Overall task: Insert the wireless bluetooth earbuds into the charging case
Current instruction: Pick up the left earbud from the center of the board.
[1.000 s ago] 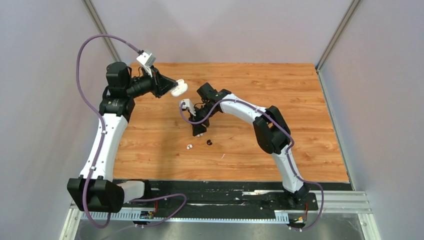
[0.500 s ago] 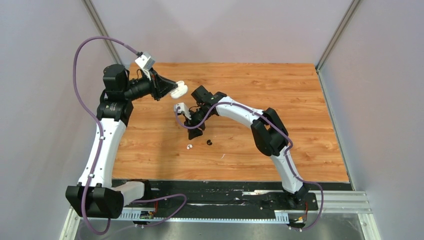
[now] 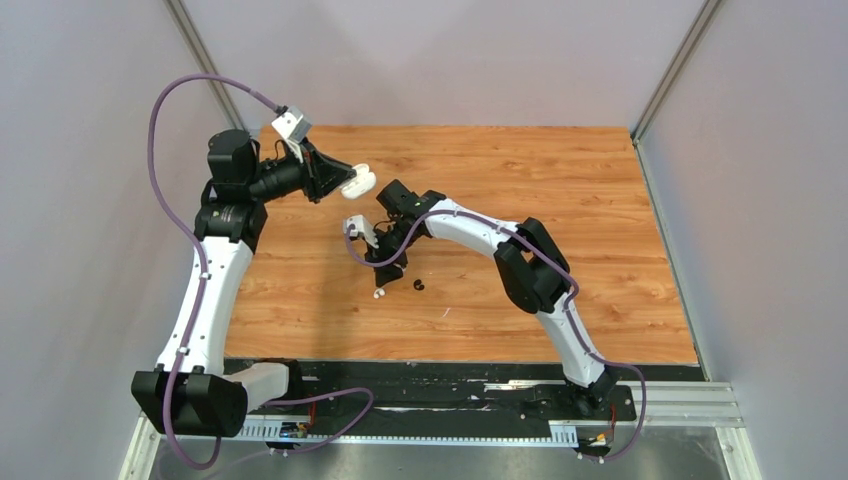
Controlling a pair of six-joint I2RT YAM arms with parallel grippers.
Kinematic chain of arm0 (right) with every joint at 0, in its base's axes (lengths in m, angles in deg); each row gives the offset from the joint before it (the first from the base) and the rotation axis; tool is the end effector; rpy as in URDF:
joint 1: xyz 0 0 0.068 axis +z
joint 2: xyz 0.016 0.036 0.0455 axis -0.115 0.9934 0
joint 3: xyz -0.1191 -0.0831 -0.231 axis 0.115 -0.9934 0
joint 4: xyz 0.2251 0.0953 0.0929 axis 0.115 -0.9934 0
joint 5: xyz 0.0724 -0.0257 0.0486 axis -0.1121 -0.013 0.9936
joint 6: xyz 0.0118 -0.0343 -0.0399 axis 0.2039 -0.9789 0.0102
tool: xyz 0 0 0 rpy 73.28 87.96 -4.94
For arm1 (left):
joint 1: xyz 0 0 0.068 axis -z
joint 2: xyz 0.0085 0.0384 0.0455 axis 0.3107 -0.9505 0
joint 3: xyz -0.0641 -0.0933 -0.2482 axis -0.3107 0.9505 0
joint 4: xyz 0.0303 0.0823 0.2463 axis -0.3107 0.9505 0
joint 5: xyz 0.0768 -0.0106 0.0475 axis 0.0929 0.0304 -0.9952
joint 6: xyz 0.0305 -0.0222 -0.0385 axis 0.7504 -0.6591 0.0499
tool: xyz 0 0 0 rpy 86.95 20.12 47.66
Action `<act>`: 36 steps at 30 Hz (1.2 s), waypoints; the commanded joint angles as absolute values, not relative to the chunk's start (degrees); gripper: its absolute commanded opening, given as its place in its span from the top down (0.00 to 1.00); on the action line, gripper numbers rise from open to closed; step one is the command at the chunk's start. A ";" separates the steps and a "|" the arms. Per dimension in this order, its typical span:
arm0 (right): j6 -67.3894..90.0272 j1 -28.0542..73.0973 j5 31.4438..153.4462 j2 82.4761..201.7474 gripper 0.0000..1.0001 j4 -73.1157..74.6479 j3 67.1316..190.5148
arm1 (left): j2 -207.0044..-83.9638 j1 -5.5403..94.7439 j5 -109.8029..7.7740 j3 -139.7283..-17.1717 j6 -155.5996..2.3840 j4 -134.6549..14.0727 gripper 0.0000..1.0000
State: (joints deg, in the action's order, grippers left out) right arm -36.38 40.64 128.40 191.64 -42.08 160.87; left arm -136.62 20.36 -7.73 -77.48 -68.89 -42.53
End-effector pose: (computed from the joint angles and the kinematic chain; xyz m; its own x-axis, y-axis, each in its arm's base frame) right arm 0.3085 0.3698 0.1824 0.0005 -0.6975 -0.7166 -0.9510 -0.2220 0.2154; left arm 0.2473 -0.0377 0.4169 -0.2437 -0.0322 -0.9693 0.7779 0.5904 -0.2152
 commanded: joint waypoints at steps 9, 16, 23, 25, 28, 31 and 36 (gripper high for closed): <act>-39.53 42.14 126.48 193.76 0.56 -40.62 161.39 | -134.12 20.19 -6.52 -76.59 -67.49 -42.11 1.00; -40.12 42.70 125.50 194.48 0.56 -40.56 160.95 | -133.52 20.19 -6.56 -76.06 -66.59 -41.65 1.00; -40.41 42.70 124.53 194.88 0.59 -40.58 160.30 | -132.85 20.21 -6.48 -75.07 -66.70 -41.93 1.00; -40.49 42.70 124.38 194.89 0.59 -40.59 159.88 | -132.83 20.21 -6.47 -74.98 -66.62 -41.93 1.00; -40.73 42.71 123.82 194.73 0.59 -40.56 159.05 | -132.96 20.18 -6.38 -74.93 -66.61 -41.97 1.00; -41.10 42.70 123.10 194.24 0.59 -40.52 158.01 | -133.15 20.21 -6.32 -74.92 -66.54 -42.04 1.00; -41.07 42.75 123.03 193.07 0.61 -40.48 156.32 | -133.31 20.21 -6.26 -74.85 -66.67 -42.30 1.00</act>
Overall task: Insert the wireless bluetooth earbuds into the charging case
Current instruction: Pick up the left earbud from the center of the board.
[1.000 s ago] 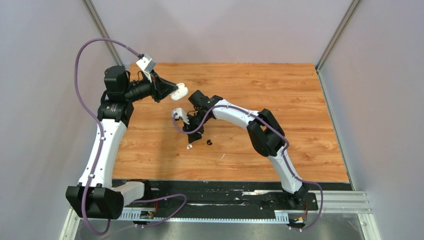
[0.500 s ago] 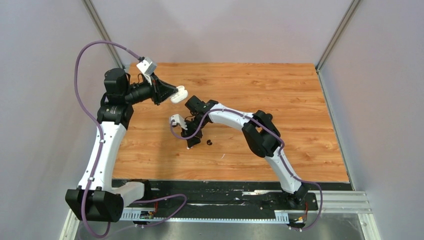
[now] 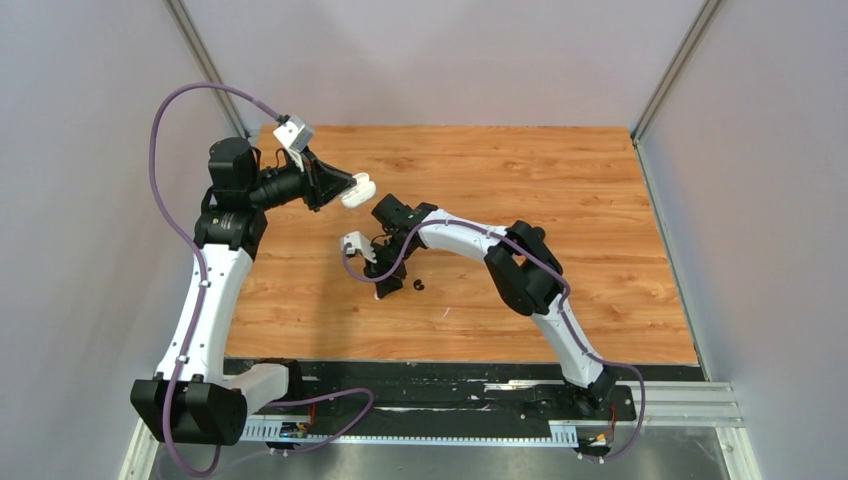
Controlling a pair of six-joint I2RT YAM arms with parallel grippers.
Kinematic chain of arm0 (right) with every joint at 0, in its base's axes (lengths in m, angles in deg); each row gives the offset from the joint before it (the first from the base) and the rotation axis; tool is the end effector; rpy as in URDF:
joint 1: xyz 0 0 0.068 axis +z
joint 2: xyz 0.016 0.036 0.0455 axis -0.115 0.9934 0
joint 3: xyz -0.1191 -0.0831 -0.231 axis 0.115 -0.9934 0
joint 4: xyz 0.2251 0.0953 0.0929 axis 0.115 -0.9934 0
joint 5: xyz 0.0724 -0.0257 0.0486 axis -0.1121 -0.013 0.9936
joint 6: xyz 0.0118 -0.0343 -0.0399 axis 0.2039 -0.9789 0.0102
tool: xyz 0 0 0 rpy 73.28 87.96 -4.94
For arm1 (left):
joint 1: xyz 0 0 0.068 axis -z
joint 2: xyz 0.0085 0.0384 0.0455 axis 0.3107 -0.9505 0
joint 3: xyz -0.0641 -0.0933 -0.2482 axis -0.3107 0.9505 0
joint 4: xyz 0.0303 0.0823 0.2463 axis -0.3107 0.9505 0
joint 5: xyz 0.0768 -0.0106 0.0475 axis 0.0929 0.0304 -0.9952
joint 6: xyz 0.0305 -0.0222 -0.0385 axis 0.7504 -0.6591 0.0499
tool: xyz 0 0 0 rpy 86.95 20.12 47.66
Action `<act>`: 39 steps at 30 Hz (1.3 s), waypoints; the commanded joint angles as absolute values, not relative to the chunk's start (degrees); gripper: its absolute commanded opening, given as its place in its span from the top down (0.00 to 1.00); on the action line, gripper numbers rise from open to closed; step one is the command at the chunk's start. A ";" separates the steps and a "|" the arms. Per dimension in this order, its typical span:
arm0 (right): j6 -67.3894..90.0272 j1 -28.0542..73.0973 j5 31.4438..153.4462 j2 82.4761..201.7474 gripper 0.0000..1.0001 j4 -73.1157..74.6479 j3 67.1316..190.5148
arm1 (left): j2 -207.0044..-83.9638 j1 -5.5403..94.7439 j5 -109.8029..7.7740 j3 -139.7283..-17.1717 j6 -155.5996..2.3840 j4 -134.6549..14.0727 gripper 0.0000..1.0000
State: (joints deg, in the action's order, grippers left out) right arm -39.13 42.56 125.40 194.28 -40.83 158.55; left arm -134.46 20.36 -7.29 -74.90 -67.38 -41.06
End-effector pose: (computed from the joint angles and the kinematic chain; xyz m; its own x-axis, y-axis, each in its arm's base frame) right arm 0.2964 0.3783 0.1493 0.0514 -0.7417 -0.6688 -0.9449 -0.2528 0.2078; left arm 0.2380 -0.0375 0.4080 -0.2553 -0.0152 -0.9668 0.7818 0.5851 -0.2156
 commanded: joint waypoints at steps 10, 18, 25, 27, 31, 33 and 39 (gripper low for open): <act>-40.29 43.06 125.27 191.35 0.70 -40.84 156.38 | -133.38 20.21 -6.08 -74.37 -67.33 -42.98 1.00; -40.14 43.40 127.78 190.91 0.69 -41.94 156.27 | -133.15 20.17 -5.73 -73.99 -67.49 -43.08 1.00; -41.18 43.40 130.24 191.72 0.66 -44.30 157.19 | -132.76 20.21 -5.75 -73.71 -67.40 -42.79 1.00; -41.20 43.40 131.41 191.81 0.66 -45.01 157.69 | -132.62 20.21 -5.71 -73.62 -67.32 -42.73 1.00; -41.07 43.41 133.10 192.05 0.66 -45.78 158.17 | -132.42 20.21 -5.75 -73.41 -67.27 -42.47 1.00; -40.87 43.40 133.07 192.31 0.66 -45.82 158.37 | -132.35 20.18 -5.82 -73.28 -67.30 -42.49 1.00; -40.87 43.40 131.79 192.60 0.67 -45.73 159.23 | -132.31 20.20 -6.00 -73.15 -67.49 -42.64 1.00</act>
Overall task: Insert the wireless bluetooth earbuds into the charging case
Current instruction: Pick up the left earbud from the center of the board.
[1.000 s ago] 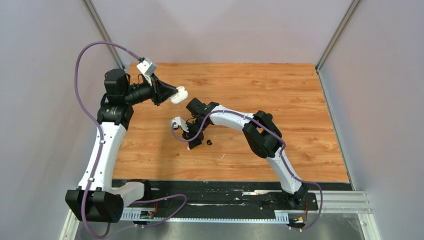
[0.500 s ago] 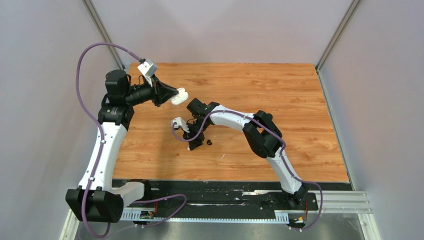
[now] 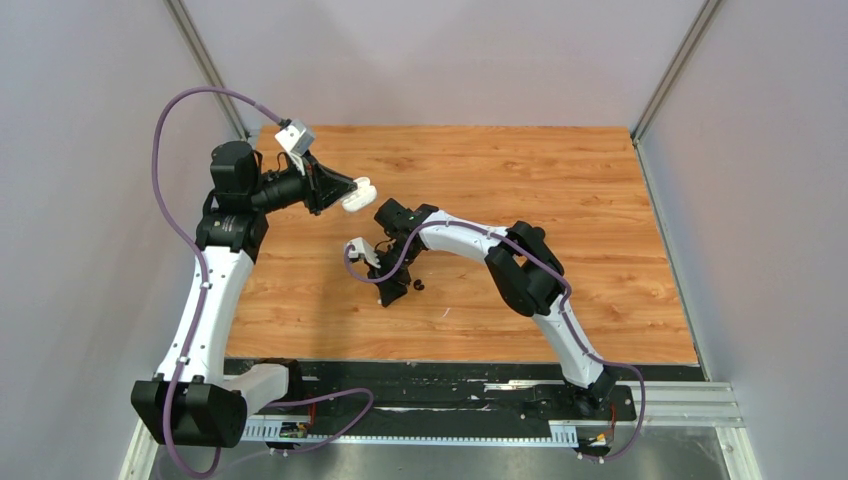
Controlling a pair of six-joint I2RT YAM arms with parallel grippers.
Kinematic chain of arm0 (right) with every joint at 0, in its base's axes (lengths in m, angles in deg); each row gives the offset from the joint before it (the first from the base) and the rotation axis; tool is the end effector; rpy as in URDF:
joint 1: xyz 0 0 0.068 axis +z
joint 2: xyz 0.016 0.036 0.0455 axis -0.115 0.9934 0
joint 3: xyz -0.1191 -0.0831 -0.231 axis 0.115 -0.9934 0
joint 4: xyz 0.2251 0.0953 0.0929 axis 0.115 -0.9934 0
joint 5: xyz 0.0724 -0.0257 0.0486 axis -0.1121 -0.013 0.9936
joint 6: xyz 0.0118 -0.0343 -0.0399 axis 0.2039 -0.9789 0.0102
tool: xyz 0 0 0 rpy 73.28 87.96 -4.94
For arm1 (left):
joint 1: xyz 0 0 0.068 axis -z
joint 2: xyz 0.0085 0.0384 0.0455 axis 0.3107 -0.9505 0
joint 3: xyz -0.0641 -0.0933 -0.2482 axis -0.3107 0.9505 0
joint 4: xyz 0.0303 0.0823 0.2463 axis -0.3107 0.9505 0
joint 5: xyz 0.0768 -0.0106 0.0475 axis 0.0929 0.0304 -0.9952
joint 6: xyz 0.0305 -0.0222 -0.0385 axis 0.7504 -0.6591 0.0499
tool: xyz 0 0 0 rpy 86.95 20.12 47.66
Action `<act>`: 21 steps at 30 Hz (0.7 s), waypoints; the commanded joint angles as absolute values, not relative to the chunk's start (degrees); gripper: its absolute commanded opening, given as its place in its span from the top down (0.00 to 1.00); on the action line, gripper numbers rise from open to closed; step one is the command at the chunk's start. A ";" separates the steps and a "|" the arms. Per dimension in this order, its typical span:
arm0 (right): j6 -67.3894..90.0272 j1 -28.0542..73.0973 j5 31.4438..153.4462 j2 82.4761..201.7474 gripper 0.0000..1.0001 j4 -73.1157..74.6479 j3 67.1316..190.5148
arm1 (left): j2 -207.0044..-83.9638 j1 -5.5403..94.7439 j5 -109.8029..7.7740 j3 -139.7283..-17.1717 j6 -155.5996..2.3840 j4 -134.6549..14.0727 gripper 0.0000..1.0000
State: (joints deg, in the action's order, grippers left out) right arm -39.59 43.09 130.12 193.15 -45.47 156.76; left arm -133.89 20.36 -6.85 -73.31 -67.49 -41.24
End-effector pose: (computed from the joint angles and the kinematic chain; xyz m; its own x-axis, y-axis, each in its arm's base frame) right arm 0.2822 0.3717 0.1492 0.0043 -0.7513 -0.6600 -0.9040 -0.2850 0.3186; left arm 0.2364 -0.0376 0.4013 -0.2711 -0.0155 -0.9624 0.7824 0.5789 -0.2297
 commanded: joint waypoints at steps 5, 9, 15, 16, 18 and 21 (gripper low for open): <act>-40.15 43.32 129.65 192.28 0.70 -44.65 159.75 | -132.38 20.18 -6.10 -72.99 -67.72 -43.09 1.00; -39.49 43.32 129.02 192.21 0.73 -43.62 160.19 | -132.48 20.14 -6.12 -72.95 -67.92 -43.44 1.00; -39.35 43.33 128.90 192.35 0.78 -43.47 160.29 | -132.51 20.18 -6.21 -72.77 -68.14 -43.55 1.00; -39.40 43.33 128.99 192.28 0.79 -43.50 160.20 | -132.49 20.16 -6.20 -72.76 -68.16 -43.65 1.00; -39.44 43.34 129.22 192.21 0.81 -43.55 160.15 | -132.48 20.17 -6.19 -72.68 -68.27 -43.76 1.00; -39.52 43.32 129.43 192.11 0.85 -43.55 160.12 | -132.56 20.20 -6.19 -72.67 -68.36 -43.91 1.00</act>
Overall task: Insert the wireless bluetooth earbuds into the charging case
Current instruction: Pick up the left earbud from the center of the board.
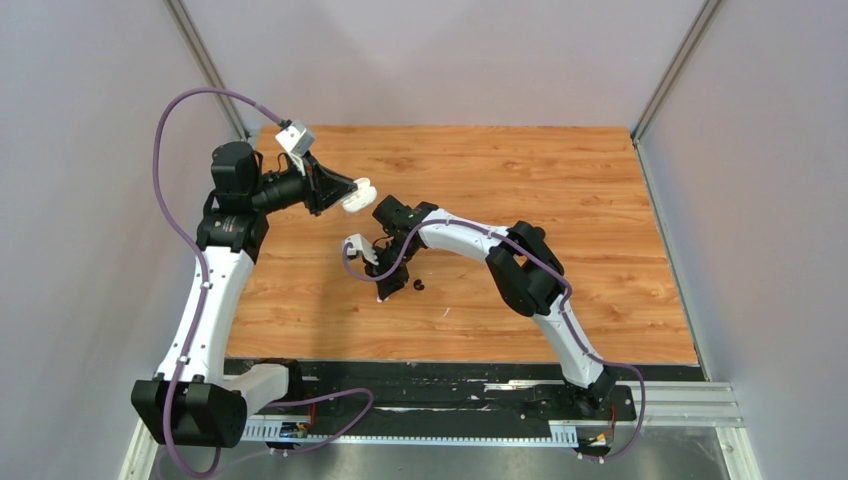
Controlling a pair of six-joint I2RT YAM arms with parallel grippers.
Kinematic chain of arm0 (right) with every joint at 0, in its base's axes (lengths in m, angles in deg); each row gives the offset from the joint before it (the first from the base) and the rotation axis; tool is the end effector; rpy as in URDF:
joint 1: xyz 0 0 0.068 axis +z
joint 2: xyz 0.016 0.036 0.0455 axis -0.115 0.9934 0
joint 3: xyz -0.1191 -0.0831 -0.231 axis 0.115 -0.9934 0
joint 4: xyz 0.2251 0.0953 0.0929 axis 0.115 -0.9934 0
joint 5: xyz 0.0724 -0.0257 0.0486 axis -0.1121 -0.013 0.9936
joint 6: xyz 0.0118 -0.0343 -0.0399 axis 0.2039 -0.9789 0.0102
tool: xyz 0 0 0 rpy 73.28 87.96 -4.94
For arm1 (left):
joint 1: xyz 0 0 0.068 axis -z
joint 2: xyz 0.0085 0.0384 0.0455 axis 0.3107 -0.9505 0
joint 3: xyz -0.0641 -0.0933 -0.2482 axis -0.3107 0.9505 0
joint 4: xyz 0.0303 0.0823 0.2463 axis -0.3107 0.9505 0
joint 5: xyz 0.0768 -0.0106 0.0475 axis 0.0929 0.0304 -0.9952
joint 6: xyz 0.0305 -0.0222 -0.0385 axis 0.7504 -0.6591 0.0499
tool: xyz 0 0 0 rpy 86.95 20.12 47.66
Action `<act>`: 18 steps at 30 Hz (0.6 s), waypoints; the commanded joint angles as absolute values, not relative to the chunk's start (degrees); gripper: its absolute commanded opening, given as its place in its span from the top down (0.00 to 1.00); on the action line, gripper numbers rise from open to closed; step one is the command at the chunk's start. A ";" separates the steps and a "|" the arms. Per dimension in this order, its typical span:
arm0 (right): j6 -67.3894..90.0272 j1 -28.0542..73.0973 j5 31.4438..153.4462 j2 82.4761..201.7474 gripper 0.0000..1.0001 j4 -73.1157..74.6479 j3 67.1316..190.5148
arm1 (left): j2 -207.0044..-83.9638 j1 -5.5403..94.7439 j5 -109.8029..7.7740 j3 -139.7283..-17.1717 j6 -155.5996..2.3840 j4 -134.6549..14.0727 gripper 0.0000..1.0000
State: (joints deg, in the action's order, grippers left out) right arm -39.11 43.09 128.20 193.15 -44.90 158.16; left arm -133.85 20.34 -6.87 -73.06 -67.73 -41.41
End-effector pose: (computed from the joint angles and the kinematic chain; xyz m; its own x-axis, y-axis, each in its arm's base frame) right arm 0.2861 0.3750 0.1552 0.0208 -0.7502 -0.6609 -0.9207 -0.2721 0.2799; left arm 0.2365 -0.0375 0.4002 -0.2750 -0.0180 -0.9613 0.7807 0.5794 -0.2342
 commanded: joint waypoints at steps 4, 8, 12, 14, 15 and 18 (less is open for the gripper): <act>-39.68 43.40 129.36 192.25 0.85 -43.53 159.82 | -132.74 20.21 -6.10 -72.73 -68.41 -43.86 1.00; -40.26 43.54 128.95 192.35 0.85 -43.53 159.21 | -132.74 20.15 -6.10 -72.74 -68.26 -43.82 1.00; -42.29 43.58 129.45 191.55 1.00 -44.78 159.34 | -132.82 20.19 -6.23 -72.96 -68.04 -43.71 1.00; -43.58 43.18 129.75 189.36 1.00 -45.86 159.13 | -133.11 20.21 -6.49 -73.44 -67.49 -43.15 1.00; -43.65 42.70 130.15 187.57 1.00 -45.82 158.79 | -133.49 20.19 -6.86 -73.83 -66.87 -42.70 1.00; -44.08 39.72 132.65 180.53 1.00 -45.85 156.57 | -135.03 20.13 -7.20 -75.74 -65.41 -41.49 1.00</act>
